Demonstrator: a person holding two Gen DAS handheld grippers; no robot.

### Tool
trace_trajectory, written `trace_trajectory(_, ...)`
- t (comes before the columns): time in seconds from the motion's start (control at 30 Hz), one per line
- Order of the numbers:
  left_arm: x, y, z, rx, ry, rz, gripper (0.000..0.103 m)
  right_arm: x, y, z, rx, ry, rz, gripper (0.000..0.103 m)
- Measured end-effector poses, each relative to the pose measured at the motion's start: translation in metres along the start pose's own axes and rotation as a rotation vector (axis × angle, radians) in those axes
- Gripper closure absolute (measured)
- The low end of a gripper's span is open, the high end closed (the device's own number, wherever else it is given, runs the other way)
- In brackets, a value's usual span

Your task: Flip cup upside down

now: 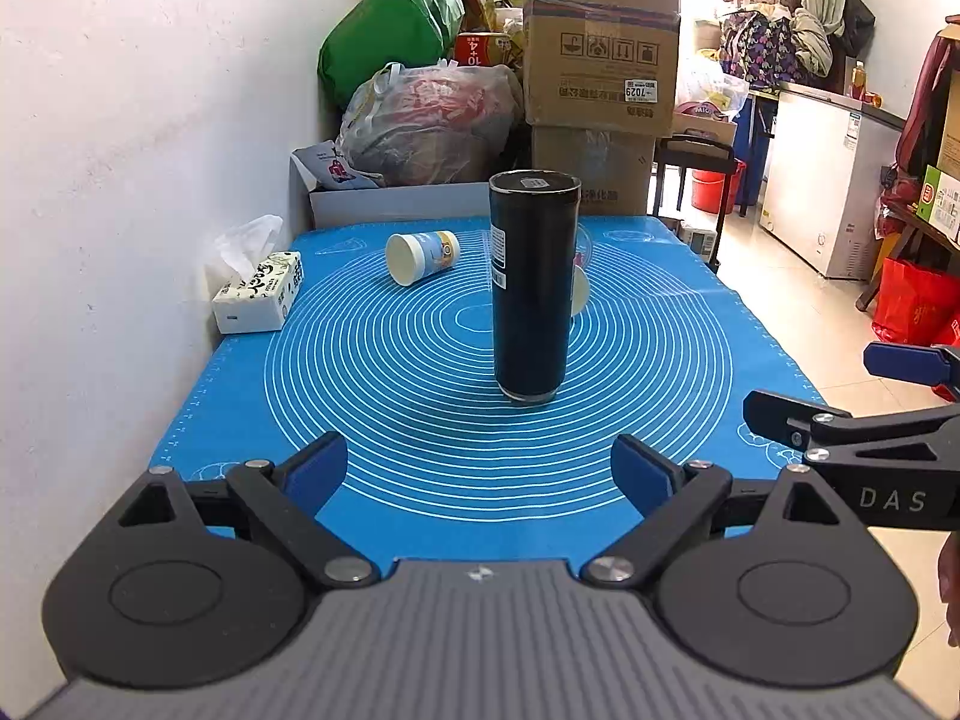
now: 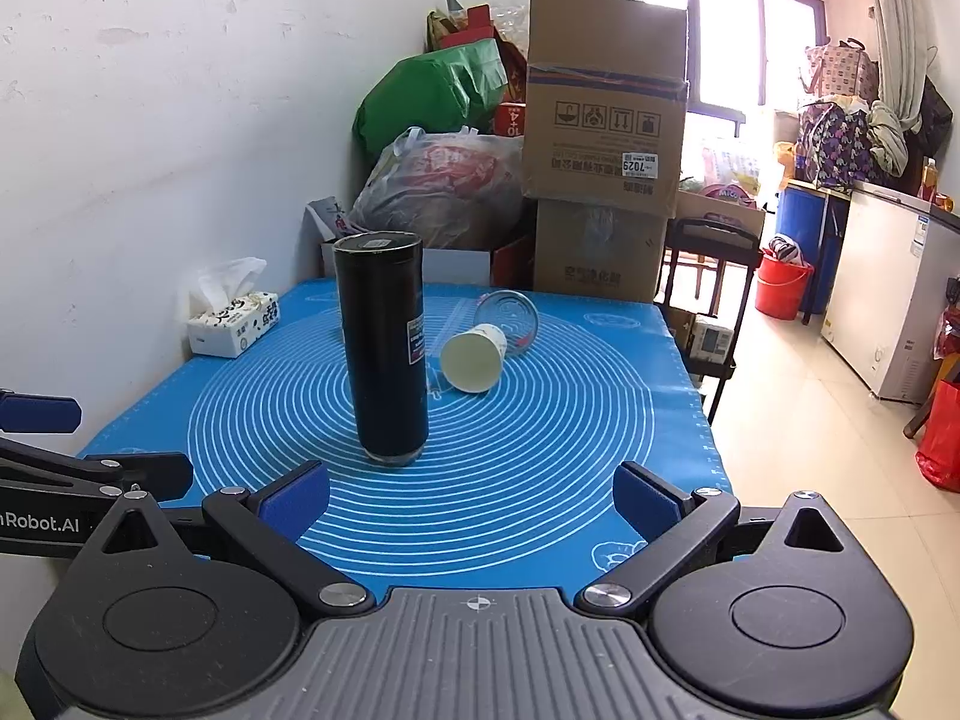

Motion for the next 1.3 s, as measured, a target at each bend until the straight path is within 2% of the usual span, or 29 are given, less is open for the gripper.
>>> trace_trajectory(1.3,-0.011,-0.001,-0.002,0.001,-0.01,0.002,0.009,-0.005,0.002,0.001,0.01,0.006,-0.008,0.0)
Point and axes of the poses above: each gripper's, at about its wrist camera, not at the fingertips, and x roughly the way its jaws point, y to its right, z to its underside, the point moved 10 cm from there along x, roughly the way its jaws point, and after that the axes turned 9 degrees about -z, right-handed, at the moved point
